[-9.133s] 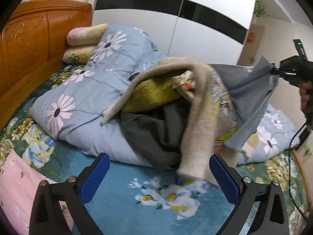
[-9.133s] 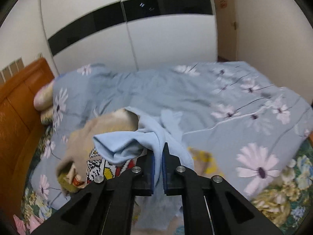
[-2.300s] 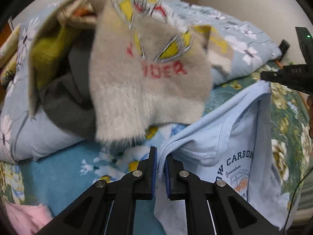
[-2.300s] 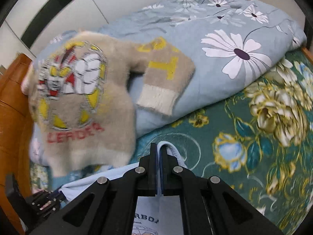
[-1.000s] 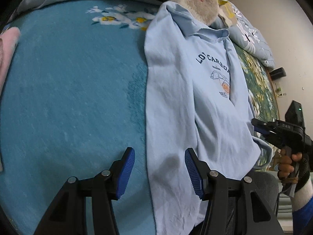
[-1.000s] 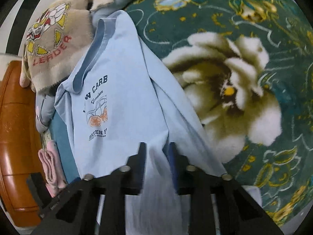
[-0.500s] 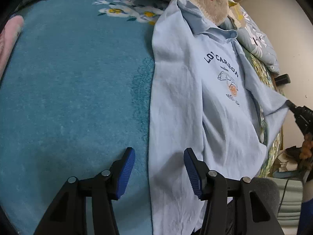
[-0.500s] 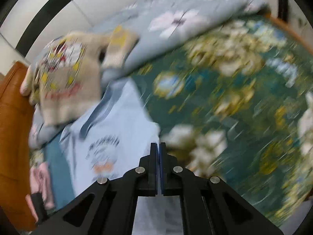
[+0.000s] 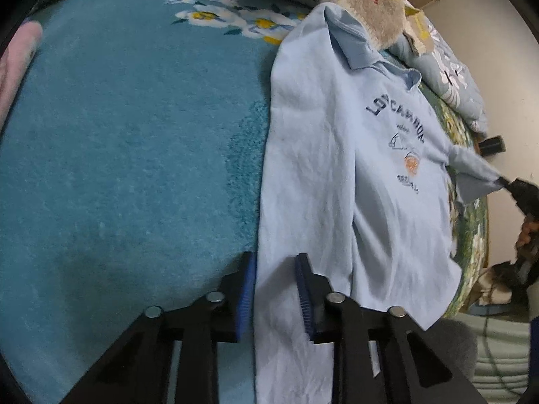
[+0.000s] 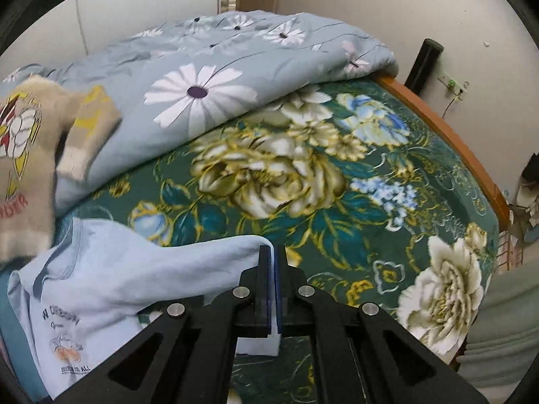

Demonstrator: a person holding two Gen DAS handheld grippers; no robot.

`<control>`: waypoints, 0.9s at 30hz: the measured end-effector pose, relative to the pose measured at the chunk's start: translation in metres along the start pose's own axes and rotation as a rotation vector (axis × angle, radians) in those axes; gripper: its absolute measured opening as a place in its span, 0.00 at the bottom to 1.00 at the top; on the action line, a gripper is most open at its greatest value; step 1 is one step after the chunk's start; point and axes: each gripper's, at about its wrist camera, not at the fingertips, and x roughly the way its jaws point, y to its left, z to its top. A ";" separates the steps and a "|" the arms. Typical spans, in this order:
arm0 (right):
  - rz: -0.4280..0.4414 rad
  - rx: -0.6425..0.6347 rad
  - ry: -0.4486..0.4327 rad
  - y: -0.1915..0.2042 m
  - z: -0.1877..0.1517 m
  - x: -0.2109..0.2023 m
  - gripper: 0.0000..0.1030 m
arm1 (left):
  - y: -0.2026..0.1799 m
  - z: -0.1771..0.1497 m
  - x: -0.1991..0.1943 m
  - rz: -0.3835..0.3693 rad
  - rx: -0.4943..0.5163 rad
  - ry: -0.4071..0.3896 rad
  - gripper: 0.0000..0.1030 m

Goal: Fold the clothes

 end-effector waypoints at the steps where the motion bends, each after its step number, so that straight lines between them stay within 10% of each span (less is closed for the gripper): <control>1: 0.011 0.003 0.008 0.002 -0.004 0.003 0.01 | 0.001 -0.001 -0.001 -0.010 -0.009 0.000 0.03; 7: 0.014 -0.007 0.017 0.005 -0.012 0.004 0.01 | 0.009 0.012 -0.035 0.126 0.010 -0.139 0.01; 17: -0.058 -0.056 -0.025 -0.007 0.019 0.006 0.01 | 0.049 0.123 -0.096 0.527 -0.022 -0.369 0.02; 23: -0.091 -0.059 0.031 -0.013 0.018 0.033 0.01 | 0.068 0.167 -0.048 0.618 -0.035 -0.279 0.02; 27: -0.062 -0.071 0.074 -0.018 0.011 0.045 0.01 | 0.072 0.167 -0.039 0.503 -0.059 -0.256 0.04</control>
